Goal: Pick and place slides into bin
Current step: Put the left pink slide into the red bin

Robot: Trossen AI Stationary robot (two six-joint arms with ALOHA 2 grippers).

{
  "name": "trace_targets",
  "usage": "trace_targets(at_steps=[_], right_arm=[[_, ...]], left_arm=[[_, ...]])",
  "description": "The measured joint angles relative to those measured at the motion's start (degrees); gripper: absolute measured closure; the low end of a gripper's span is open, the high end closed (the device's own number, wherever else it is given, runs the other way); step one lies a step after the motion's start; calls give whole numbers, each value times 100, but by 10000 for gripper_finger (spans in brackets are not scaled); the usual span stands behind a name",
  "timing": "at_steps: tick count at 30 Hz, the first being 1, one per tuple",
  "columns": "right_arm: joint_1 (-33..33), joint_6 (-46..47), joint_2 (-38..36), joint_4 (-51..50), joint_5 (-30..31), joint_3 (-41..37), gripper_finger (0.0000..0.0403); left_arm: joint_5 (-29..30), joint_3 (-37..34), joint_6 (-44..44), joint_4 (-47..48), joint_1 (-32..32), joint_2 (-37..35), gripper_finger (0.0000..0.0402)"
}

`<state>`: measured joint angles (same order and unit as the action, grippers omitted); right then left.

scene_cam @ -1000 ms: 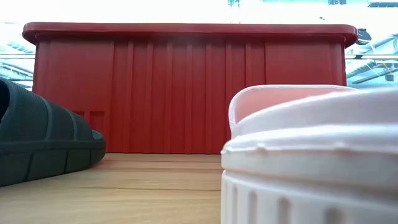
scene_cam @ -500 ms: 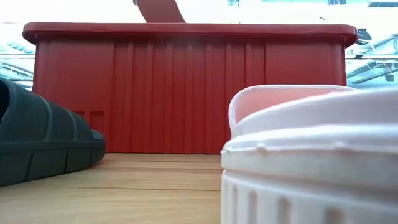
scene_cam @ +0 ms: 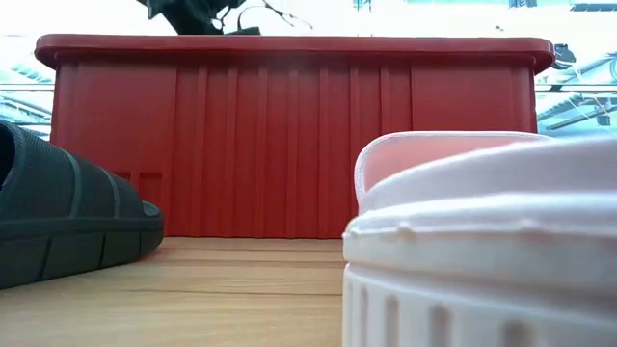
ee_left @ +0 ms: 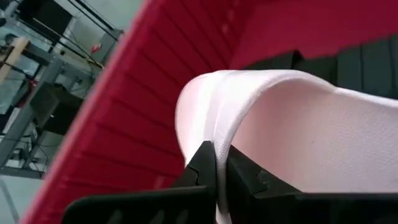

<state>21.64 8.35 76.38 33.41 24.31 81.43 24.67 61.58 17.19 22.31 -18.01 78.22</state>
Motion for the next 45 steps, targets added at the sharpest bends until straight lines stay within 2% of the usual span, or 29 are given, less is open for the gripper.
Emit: trace_targets(at_steps=[5, 12, 28, 42, 45], right_arm=[[-121, 7, 0, 5, 0, 0, 149], [-261, 152, 2, -2, 0, -2, 149], [-325, 187, 2, -39, 291, -1, 149], [-335, 288, 4, -107, 455, 0, 149], [-335, 286, 4, -110, 453, -2, 149]], left_arm=[[213, -381, 14, -399, -86, 357, 386], [175, -393, 127, -964, -311, 982, 377], [-300, -396, 567, -1728, -614, 2024, 376], [-518, -396, 888, -2048, -721, 2244, 374], [-695, -396, 879, -2051, -721, 2244, 359]])
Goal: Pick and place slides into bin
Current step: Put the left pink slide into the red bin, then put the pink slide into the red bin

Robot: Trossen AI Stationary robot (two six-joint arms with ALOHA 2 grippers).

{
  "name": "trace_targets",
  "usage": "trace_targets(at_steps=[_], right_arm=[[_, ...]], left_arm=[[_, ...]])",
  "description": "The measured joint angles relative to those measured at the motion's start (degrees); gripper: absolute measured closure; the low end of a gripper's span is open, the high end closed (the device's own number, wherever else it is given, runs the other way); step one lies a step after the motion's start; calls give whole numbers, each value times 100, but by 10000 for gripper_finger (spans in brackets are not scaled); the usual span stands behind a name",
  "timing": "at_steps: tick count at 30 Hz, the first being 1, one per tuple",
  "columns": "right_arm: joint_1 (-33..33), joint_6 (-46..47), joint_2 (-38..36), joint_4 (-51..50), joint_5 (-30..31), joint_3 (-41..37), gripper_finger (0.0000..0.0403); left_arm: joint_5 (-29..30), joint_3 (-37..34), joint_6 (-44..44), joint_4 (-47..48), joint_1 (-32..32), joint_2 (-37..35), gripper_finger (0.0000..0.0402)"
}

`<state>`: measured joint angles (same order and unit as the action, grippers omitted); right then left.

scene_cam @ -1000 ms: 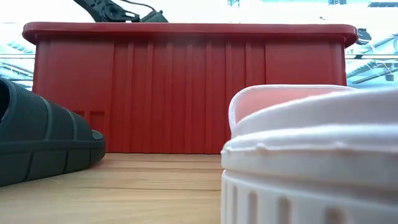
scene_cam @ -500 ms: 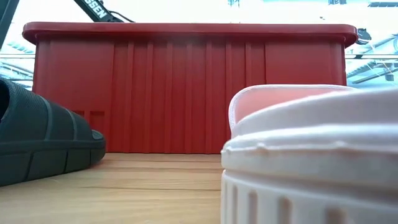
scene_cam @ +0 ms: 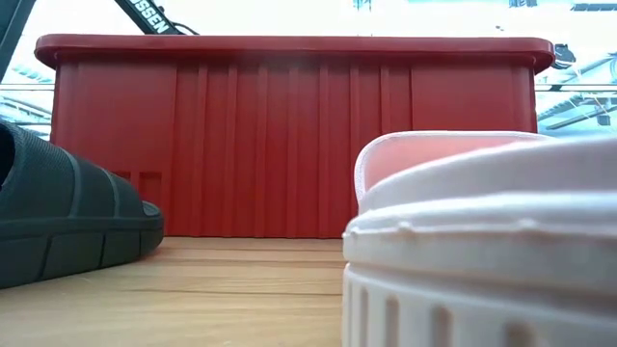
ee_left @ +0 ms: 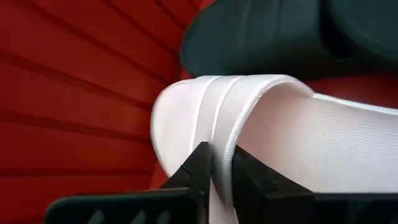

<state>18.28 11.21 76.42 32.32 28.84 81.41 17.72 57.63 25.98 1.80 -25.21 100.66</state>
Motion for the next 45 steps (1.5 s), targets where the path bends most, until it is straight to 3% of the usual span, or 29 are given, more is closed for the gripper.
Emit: trace_targets(at_steps=[13, 19, 26, 38, 45], right_arm=[[2, 4, 0, -121, -17, 1, 149], [2, 0, 0, -192, -33, 0, 149], [-22, -13, 0, -366, -34, 0, 149], [395, -156, 0, -981, -365, 0, 149], [978, 17, 70, -2665, -355, 575, 149]], left_arm=[[-136, 7, -413, 495, 326, -47, 217], [-128, 87, -779, 801, 479, -601, 177], [-116, 195, -941, 826, 729, -1513, 165], [-120, 191, -2265, 1267, 1458, -3219, 165], [-124, 176, -3053, 1174, 2016, -4036, 165]])
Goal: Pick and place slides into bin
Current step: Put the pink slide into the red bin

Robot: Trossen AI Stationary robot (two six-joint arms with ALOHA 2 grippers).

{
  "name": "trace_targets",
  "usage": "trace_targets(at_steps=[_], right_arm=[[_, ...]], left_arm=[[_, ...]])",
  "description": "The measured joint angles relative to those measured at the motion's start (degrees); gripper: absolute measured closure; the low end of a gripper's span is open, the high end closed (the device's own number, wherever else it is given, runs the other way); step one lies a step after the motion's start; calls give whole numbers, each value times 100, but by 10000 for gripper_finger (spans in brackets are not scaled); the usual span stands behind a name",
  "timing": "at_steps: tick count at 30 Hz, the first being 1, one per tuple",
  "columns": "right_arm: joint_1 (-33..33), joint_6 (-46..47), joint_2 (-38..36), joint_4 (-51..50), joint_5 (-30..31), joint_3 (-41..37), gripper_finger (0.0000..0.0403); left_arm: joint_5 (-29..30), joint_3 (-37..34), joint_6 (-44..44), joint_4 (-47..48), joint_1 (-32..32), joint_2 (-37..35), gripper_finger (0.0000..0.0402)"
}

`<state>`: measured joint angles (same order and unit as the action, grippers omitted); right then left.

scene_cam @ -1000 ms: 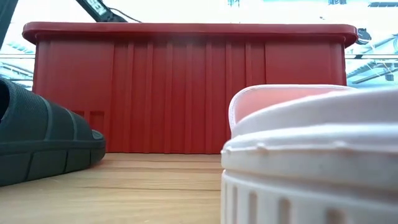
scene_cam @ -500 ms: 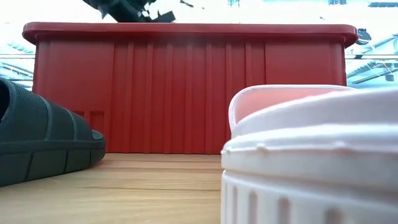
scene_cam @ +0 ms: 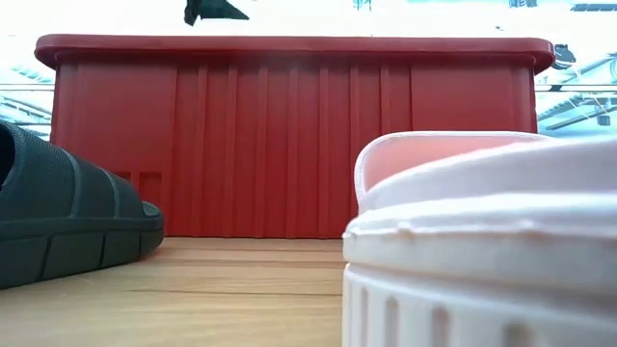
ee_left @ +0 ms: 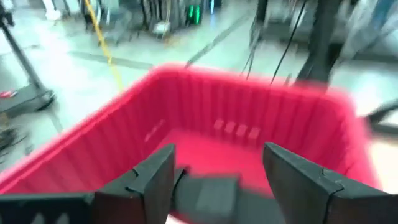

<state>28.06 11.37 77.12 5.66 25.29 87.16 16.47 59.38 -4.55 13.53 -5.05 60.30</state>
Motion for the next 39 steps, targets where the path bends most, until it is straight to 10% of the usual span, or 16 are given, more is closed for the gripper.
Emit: trace_targets(at_steps=[12, 23, 39], right_arm=[[492, 516, 1526, -4454, 4, 2711, 149], [1042, 1512, 2778, -6773, -153, 2833, 149], [1259, 2292, 4015, -5605, -159, 1518, 149]], left_arm=[[4, 667, -628, -183, 831, -527, 165], [2, 1760, -569, -183, 1278, -537, 165], [-151, 1883, -1023, -167, 1357, -535, 165]])
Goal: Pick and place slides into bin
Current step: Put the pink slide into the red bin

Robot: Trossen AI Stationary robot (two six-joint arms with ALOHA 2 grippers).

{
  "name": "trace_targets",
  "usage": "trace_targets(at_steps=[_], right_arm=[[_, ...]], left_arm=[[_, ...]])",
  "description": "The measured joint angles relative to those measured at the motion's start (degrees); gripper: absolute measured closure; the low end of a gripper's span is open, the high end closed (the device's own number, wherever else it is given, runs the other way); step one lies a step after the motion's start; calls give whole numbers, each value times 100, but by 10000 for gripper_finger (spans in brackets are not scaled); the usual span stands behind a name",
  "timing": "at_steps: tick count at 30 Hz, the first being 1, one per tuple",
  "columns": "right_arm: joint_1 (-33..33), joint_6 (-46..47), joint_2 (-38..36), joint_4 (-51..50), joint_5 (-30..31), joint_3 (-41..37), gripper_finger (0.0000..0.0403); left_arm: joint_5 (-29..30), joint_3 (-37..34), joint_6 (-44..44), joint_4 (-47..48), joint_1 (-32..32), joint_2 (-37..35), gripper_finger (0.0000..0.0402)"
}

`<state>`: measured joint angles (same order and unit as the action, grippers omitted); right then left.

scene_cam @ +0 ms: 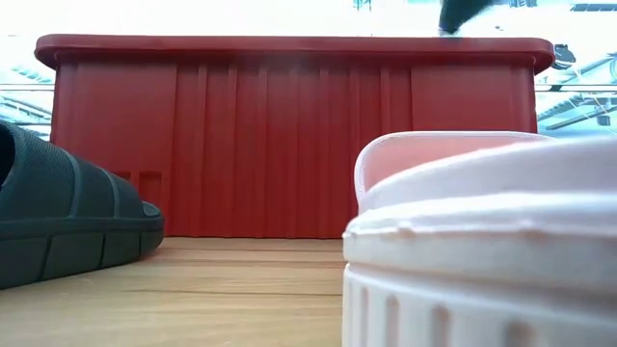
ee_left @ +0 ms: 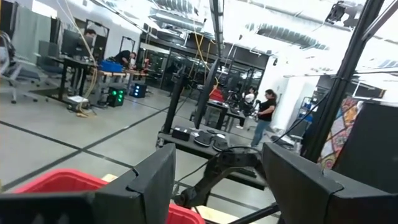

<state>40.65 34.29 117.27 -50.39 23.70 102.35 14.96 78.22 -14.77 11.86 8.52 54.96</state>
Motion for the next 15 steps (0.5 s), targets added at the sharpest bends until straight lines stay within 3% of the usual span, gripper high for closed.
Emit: trace_targets(at_steps=[15], right_arm=[[-464, 363, -12, 261, 40, -1232, 149]], left_arm=[[5, 0, -105, 2, 239, 7, 165]])
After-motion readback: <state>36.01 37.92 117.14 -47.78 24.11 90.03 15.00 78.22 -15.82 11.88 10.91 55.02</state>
